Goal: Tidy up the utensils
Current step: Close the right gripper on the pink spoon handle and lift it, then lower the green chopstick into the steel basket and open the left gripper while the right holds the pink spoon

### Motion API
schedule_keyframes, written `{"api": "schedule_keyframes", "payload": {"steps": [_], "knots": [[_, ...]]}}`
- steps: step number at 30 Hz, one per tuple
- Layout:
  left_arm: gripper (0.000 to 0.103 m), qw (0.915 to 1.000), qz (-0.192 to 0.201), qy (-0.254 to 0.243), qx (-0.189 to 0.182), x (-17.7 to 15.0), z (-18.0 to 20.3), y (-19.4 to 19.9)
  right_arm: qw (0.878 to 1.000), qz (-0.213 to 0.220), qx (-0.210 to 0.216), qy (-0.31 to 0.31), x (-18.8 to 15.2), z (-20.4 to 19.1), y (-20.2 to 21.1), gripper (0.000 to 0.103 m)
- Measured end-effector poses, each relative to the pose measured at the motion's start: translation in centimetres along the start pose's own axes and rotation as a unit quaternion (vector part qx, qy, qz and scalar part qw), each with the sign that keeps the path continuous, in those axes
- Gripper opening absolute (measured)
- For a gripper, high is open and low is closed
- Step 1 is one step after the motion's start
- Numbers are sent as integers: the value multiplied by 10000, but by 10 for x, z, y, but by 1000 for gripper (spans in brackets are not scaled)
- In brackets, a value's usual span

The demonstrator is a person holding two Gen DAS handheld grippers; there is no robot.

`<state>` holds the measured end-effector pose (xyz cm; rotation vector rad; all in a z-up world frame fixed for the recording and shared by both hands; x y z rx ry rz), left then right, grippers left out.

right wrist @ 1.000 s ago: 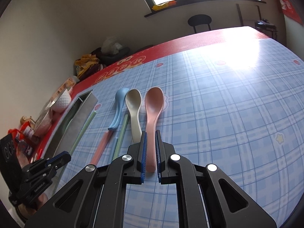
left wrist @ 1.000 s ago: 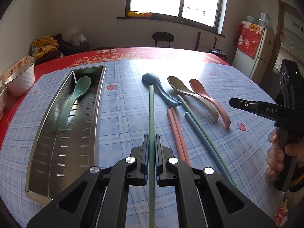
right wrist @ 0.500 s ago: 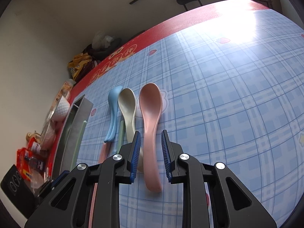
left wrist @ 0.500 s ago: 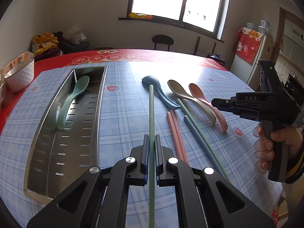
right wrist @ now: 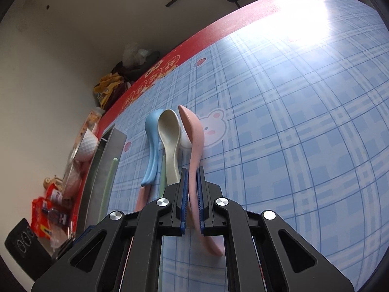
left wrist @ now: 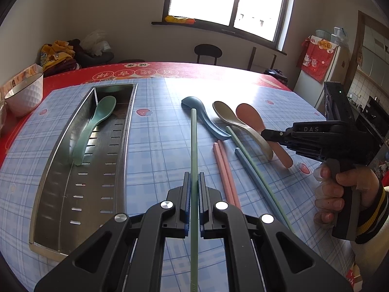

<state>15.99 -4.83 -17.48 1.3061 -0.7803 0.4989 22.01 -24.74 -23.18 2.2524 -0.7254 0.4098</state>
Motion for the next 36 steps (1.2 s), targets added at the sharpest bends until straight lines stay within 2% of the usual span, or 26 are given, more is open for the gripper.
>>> {"api": "schedule_keyframes", "payload": {"steps": [6,12,14,17,20,23,26,32,36], "knots": [[5,10000,16,-8,30,0,0,0,9984,518,165,119,1,-3,21,7],[5,10000,60,-16,-72,2,-1,4,9976,638,221,178,5,-5,25,7],[5,9998,7,64,-195,5,-1,9,9971,674,234,259,5,-7,27,7],[5,9974,-51,362,-617,17,-7,23,9967,686,240,359,5,-11,27,7],[5,9959,34,558,-718,33,-21,39,9965,699,275,366,6,-11,28,7],[5,9947,20,859,-570,49,-48,42,9964,712,333,303,6,-8,28,7],[5,9941,-91,1056,-210,61,-76,34,9963,724,381,248,7,-4,31,7],[5,9881,-790,1302,206,63,-111,-11,9962,719,431,223,6,-2,32,7],[5,9839,-1127,1355,281,58,-118,-33,9962,718,448,206,6,-2,32,7]]}}
Point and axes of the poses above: each gripper's, at about its wrist camera, not at the fingertips, and y roughly against the way its jaws point, z to its right, x to its top, the point moved 6 cm from there along -y, roughly the way its jaws point, and after that the axes turned 6 degrees about x, right-handed, at the moved point
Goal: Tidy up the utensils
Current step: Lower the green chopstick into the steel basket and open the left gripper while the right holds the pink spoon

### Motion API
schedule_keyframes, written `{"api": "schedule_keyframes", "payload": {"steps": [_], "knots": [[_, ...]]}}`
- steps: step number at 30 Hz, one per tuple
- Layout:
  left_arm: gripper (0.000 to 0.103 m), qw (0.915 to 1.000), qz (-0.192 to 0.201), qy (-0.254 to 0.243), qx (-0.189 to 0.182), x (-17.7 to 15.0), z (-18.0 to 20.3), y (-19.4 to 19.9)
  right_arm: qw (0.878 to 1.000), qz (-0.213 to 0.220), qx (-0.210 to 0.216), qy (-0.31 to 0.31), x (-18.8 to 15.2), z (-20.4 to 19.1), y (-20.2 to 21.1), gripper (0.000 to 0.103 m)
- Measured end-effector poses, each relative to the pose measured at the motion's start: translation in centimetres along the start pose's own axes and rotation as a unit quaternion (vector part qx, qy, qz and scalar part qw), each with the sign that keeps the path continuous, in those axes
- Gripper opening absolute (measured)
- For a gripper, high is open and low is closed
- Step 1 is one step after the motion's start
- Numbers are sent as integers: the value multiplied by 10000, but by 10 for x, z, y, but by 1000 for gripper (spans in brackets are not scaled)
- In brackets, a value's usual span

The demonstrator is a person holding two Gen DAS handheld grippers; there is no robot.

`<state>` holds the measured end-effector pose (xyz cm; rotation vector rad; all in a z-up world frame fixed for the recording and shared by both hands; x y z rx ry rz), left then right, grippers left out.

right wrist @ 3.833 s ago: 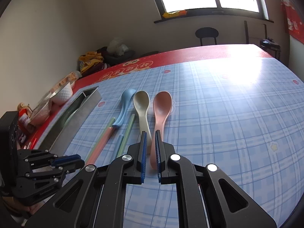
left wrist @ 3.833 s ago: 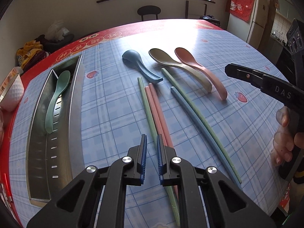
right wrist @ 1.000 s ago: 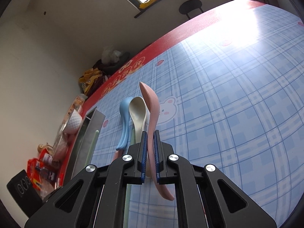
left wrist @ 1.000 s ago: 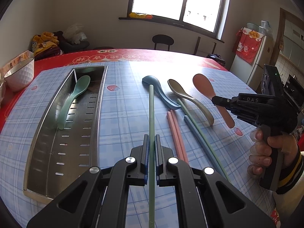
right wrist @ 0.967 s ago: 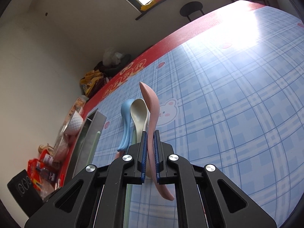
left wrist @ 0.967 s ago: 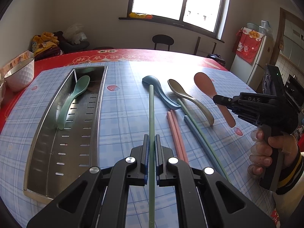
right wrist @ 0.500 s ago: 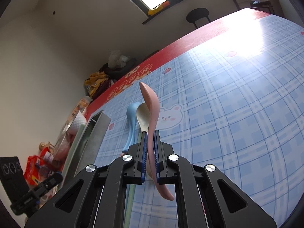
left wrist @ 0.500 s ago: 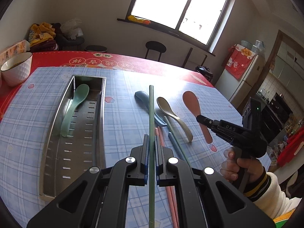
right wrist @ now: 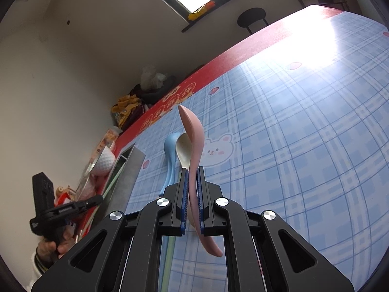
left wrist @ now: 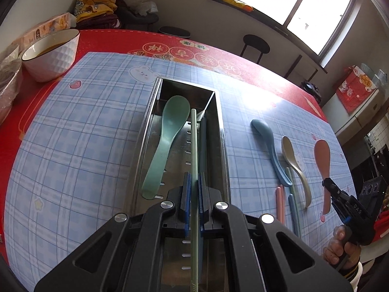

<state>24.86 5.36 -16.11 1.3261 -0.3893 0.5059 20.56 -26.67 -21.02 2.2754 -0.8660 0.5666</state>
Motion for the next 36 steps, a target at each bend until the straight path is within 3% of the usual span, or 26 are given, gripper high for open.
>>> {"api": "schedule_keyframes", "payload": {"steps": [17,25,31,34,36], "knots": [[6,9983,-396,-420,104,-21,16,-21,10000,-7,3,-13,0,0,1,7],[10,9966,-109,-803,136,-18,25,-9,10000,0,28,-92,-2,3,0,7],[29,9922,465,-1134,210,-12,26,18,9999,25,23,-128,-2,4,2,7],[47,9873,893,-1284,273,-15,20,35,9999,44,25,-137,-3,4,4,7],[67,9828,1188,-1372,332,-20,14,45,9999,42,22,-147,-3,4,4,7]]}}
Point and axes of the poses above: each gripper's, at about its wrist camera, not at the fingertips, and y roughly against the way its jaws point, z to its right, x to its top, the point moved 6 cm from there along -y, roughly the way its jaws point, and after that the axes turned 6 degrees about x, right-handed, at the moved point
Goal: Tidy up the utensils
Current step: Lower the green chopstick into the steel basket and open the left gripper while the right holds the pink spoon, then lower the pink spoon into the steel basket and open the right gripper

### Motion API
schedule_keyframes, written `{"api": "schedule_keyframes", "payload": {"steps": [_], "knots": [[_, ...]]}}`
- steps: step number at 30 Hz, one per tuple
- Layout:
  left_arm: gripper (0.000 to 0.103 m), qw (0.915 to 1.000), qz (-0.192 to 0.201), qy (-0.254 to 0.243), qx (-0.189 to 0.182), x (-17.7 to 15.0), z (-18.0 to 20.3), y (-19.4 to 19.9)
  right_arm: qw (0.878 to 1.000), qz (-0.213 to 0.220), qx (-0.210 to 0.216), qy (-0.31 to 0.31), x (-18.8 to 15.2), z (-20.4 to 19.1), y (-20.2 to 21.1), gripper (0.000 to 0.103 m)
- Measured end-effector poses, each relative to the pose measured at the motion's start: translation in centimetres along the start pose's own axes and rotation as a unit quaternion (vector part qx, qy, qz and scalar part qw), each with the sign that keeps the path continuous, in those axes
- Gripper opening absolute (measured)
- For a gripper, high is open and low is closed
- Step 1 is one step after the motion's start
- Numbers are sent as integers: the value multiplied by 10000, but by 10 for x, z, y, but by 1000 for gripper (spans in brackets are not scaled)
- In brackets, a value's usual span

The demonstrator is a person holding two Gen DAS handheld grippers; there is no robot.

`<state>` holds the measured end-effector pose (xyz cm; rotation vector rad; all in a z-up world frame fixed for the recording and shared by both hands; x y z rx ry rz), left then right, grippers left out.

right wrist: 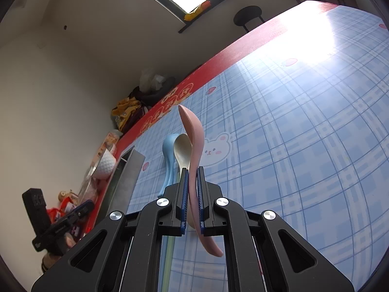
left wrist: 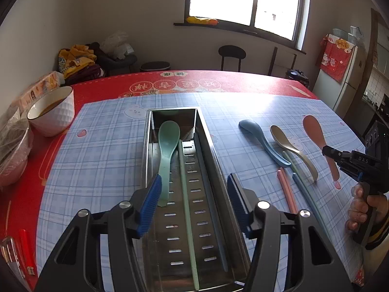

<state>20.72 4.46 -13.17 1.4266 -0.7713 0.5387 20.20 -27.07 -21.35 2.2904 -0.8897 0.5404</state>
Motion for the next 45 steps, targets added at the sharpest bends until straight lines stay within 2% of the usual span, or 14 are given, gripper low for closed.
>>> {"api": "schedule_keyframes", "payload": {"steps": [3,8,11,15,19,22,28,34,39,45], "knots": [[87,9992,368,-49,171,-8,-12,12,10000,7,-15,-41,0,2,1,7],[96,9965,670,-22,495,-23,-33,15,9998,9,-123,-169,2,7,3,7],[96,9958,711,107,575,-27,-46,12,9993,0,-282,-246,3,9,2,7],[97,9950,784,451,427,-25,-63,17,9981,-94,-583,-147,3,1,-3,7],[97,9915,982,276,803,-25,-76,25,9975,-125,-678,-118,5,-18,-7,7],[97,9907,1091,317,746,-27,-81,27,9977,-148,-611,-272,8,-37,-16,7],[97,9920,1043,529,470,-27,-88,22,9965,-465,-171,-677,-4,-93,-65,7],[97,9900,1047,878,363,-29,-100,23,9899,-1077,49,-920,-21,-153,-134,7],[97,9899,1044,896,334,-28,-100,24,9871,-1321,-223,-874,-33,-180,-178,7],[97,9893,1031,977,329,-28,-104,23,9828,-1377,-685,-1018,-43,-171,-196,7]]}}
Point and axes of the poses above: each gripper's, at about its wrist camera, not at the fingertips, and y roughly against the way its jaws point, z to its right, x to its top, the point moved 6 cm from there along -y, roughly the way its jaws point, and after that the axes turned 6 degrees about x, right-handed, at the moved point
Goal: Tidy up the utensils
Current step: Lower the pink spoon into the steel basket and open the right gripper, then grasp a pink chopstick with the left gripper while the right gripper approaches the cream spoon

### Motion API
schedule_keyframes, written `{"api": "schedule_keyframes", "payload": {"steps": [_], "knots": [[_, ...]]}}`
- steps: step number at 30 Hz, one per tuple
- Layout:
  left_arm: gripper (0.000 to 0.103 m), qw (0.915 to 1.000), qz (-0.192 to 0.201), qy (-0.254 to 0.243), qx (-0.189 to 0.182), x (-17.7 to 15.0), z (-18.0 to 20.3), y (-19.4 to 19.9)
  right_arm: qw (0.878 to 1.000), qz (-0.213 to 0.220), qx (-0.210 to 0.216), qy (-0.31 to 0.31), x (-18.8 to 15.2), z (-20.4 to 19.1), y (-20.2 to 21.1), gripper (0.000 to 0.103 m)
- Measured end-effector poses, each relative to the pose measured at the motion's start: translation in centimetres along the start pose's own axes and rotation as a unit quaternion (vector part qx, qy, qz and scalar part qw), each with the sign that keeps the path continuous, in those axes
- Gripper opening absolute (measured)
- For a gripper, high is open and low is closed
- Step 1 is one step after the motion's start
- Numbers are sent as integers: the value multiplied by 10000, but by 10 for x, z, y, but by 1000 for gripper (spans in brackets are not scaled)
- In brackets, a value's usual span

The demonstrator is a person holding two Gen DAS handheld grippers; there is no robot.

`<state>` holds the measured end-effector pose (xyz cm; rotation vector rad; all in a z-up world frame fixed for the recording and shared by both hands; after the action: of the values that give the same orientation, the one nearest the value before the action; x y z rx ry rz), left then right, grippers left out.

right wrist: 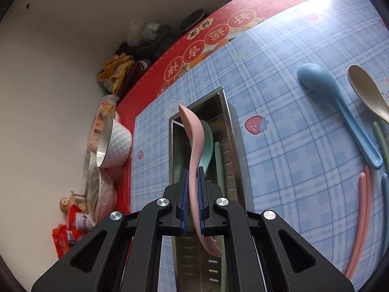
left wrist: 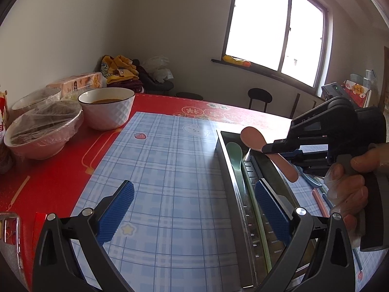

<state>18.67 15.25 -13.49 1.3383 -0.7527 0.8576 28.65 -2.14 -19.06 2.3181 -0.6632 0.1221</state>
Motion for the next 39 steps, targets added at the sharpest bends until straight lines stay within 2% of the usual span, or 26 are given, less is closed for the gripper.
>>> {"api": "schedule_keyframes", "payload": {"steps": [16,22,27,31,36,39], "knots": [[97,9999,-139,6,10,-2,-1,-7,9995,-216,-248,-36,-11,-6,-26,7],[97,9999,-127,10,-9,-2,-1,-6,9993,-332,-42,-164,-15,-8,-29,9],[97,9998,-177,87,-16,-2,-4,-8,9997,-158,180,63,-11,-12,-11,9],[97,9998,-152,95,-5,-2,-4,-7,9978,186,235,588,-3,-6,17,9],[97,9999,-135,68,19,-2,-3,-7,9938,583,206,919,-1,28,56,9],[97,9999,-130,61,80,-2,-3,-7,9883,820,-10,1288,-2,53,81,9]]}}
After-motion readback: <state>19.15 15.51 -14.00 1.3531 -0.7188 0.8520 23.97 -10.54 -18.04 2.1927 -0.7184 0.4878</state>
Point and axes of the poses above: each gripper's, at about its wrist camera, not at the fingertips, and y roughly against the way its jaws point, z to its right, x to its top, the point moved 6 cm from there along -y, roughly the way its jaws point, and after that the axes turned 6 degrees about x, right-handed, at the moved point
